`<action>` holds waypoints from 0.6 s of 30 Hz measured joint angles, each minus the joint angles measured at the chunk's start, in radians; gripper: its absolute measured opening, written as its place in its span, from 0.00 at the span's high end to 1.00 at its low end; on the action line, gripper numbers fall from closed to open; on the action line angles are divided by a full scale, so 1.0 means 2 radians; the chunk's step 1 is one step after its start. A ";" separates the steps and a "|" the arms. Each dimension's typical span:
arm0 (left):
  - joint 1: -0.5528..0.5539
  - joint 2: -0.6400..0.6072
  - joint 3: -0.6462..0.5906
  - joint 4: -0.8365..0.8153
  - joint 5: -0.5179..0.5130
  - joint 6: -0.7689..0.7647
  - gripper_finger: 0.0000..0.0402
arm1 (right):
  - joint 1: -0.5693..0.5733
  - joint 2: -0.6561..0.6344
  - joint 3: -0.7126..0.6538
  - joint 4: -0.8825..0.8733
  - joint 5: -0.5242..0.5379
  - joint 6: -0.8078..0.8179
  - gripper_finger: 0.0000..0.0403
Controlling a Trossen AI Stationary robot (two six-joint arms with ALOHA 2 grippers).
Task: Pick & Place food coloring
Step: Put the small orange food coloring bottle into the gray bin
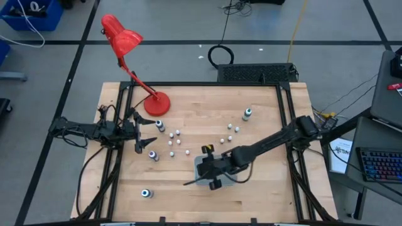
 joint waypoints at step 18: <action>0.000 0.000 0.000 0.000 0.000 0.000 0.09 | -0.006 0.009 -0.115 0.163 0.000 0.079 0.89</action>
